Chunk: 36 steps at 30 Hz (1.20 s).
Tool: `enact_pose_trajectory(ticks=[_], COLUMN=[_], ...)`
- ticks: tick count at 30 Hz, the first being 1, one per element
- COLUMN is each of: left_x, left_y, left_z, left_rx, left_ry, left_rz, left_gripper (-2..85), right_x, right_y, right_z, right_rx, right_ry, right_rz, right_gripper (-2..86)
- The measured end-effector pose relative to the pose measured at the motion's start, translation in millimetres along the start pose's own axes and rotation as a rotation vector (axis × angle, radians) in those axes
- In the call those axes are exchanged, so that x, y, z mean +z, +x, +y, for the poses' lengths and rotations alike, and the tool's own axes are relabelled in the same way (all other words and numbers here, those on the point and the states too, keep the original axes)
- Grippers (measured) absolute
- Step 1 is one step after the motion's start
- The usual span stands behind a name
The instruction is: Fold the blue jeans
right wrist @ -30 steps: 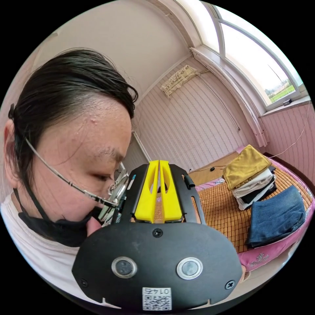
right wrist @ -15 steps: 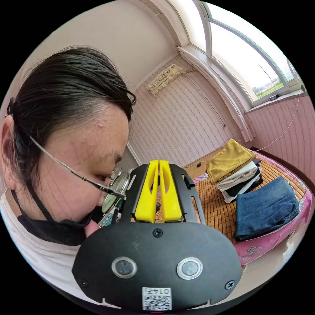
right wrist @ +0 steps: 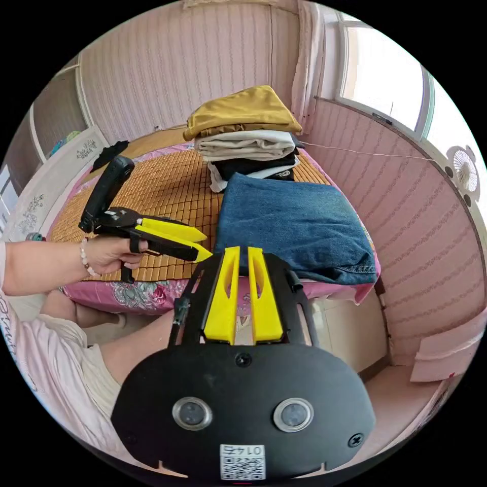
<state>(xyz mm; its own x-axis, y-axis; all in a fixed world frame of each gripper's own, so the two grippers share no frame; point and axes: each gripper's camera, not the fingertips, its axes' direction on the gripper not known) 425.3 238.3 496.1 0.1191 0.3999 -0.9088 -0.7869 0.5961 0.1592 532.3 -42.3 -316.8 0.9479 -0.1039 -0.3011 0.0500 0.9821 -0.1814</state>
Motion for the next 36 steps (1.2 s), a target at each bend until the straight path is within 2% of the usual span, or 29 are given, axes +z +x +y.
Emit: enact_pose_trajectory(ticks=[1,2,5,7,10,13,15,19,23,28,31,36], left_x=[3.1,9.8,26.7,31.2,33.0,33.0,26.7,-10.5,-83.8,-181.6,-265.9,-466.1], left_y=[1.8,5.4,8.0,9.2,14.2,17.0,20.7,29.8,53.8,49.5,37.8,43.6], left_z=[-0.4,-0.6,1.5,2.6,-2.9,-15.5,-21.6,-15.5,-11.4,13.3,52.7,170.9], left_rx=[0.013,0.030,0.021,0.011,0.021,-0.005,-0.022,-0.046,-0.004,-0.088,-0.157,-0.209], left_ry=[-0.004,-0.024,-0.071,-0.065,-0.047,-0.069,-0.094,-0.007,0.121,0.249,0.361,0.602], left_rz=[0.002,-0.009,-0.019,0.008,-0.007,-0.029,-0.127,-0.084,-0.078,-0.113,-0.111,-0.285], left_gripper=[13.4,13.1,13.6,13.7,13.8,11.7,7.8,5.3,4.5,3.6,3.1,2.7], right_x=[14.3,27.9,54.6,63.2,71.9,81.9,77.1,30.8,-44.6,-119.2,-156.8,-209.0], right_y=[-6.4,-9.1,-11.6,-12.7,-17.4,-9.0,-3.8,7.2,2.3,-21.0,-59.3,-126.7], right_z=[-3.2,-8.2,-15.4,-19.7,-18.3,-16.7,-17.3,-17.0,-27.1,-54.4,-75.2,-100.1], right_rx=[-0.023,-0.023,-0.026,-0.029,-0.068,-0.027,0.000,0.010,-0.027,-0.095,-0.183,-0.287], right_ry=[-0.032,-0.076,-0.137,-0.157,-0.135,-0.127,-0.121,-0.011,0.168,0.369,0.436,0.589], right_rz=[0.002,-0.001,0.010,0.016,0.143,0.102,0.080,-0.075,-0.143,-0.332,-0.411,-0.648], right_gripper=[14.0,17.8,20.2,18.3,13.0,11.5,8.7,3.5,2.1,1.4,1.2,1.1])
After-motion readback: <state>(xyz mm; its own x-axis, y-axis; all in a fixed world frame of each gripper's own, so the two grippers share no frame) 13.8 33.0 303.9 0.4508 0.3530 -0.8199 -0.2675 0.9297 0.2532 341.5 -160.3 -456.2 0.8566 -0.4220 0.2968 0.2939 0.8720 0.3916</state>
